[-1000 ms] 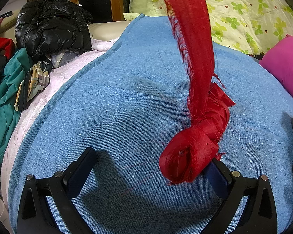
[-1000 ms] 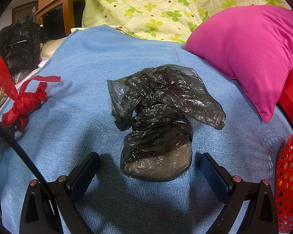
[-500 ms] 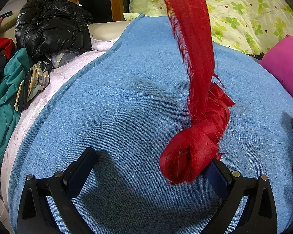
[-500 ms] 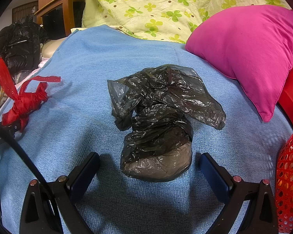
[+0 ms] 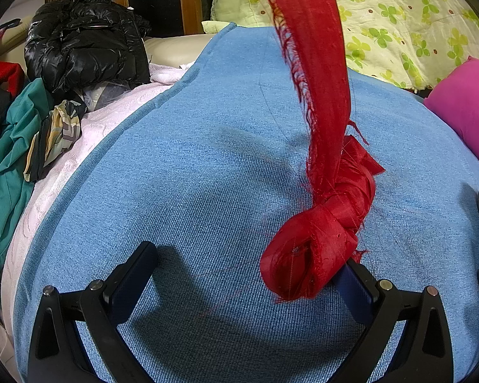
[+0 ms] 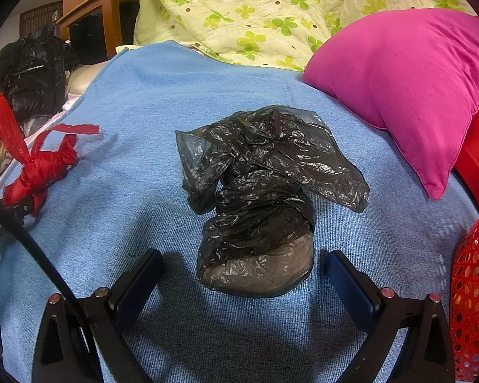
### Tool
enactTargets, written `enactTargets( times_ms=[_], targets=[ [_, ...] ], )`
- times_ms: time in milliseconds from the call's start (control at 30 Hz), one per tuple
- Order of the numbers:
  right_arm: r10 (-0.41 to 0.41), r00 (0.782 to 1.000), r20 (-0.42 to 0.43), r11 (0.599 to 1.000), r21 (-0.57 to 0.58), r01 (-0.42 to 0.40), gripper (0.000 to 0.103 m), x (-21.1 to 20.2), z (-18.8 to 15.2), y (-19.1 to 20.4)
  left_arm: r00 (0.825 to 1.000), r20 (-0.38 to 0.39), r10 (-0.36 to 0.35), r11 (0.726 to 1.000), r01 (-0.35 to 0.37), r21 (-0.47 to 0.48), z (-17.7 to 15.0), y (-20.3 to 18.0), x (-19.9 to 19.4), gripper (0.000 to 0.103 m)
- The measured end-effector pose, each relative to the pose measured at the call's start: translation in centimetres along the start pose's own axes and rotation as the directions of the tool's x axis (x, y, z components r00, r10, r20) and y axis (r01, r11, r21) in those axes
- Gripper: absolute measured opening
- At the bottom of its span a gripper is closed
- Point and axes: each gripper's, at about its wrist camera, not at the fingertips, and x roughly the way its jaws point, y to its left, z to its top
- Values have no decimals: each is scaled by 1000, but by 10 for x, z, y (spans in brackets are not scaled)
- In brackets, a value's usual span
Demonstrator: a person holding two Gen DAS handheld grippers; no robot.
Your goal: Collect trash
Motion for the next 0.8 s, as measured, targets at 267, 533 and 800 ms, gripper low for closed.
enactTargets(
  times_ms=[267, 533, 800],
  targets=[
    [0, 1000, 0, 1000, 0, 0, 103, 0, 0, -1, 1000, 1, 0, 1000, 0, 0, 0, 0, 0, 103],
    [0, 1000, 0, 1000, 0, 0, 103, 0, 0, 0, 1000, 2, -1, 1000, 1, 0, 0, 0, 0, 103],
    [0, 1000, 0, 1000, 0, 0, 103, 0, 0, 0, 1000, 3, -1, 1000, 1, 0, 0, 0, 1, 103]
  ],
)
